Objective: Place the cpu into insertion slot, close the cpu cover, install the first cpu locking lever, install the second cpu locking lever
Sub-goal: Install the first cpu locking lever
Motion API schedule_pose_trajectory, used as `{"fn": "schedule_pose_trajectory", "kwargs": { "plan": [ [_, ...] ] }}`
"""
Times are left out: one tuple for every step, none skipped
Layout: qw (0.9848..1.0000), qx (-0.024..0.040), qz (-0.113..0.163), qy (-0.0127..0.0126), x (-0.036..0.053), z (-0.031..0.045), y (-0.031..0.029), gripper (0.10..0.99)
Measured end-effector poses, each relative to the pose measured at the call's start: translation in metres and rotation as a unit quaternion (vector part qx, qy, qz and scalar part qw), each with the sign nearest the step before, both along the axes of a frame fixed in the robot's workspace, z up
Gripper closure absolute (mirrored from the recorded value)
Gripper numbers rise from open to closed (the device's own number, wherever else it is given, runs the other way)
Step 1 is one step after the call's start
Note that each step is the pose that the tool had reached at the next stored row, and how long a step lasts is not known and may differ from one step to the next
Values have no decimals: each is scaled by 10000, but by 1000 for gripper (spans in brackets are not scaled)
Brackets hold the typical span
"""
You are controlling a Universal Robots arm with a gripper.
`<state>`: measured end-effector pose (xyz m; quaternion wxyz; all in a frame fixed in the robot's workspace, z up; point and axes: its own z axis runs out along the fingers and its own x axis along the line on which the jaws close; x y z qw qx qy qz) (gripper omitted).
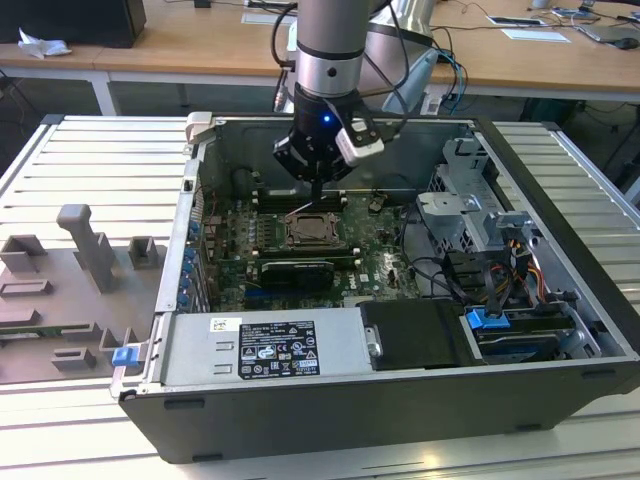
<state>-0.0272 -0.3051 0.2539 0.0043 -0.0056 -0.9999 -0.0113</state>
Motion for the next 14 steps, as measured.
{"fn": "schedule_pose_trajectory", "kwargs": {
  "plan": [
    [10000, 0, 86, 0, 0, 0, 0, 980],
    [9997, 0, 237, 0, 0, 0, 0, 980],
    [9994, 0, 356, -1, 0, -1, 0, 980],
    [9990, 0, 454, -2, 0, -1, 0, 980],
    [9985, 1, 547, -5, 0, -3, 0, 980],
    [9980, 0, 629, -6, 0, -4, 0, 980],
    [9975, 0, 711, -7, 0, -5, 0, 980],
    [9967, 0, 814, -7, 0, -7, 0, 980],
    [9959, 0, 907, -8, 0, -8, 0, 980],
    [9949, 0, 1004, -9, 0, -10, 0, 980],
    [9937, -1, 1121, -22, 0, -13, 0, 980],
    [9937, 12, 1124, -43, 1, -15, -1, 980],
    [9937, 42, 1123, -50, 1, -16, 0, 980],
    [9939, 78, 1100, -55, 1, -18, 0, 980]
  ]
}}
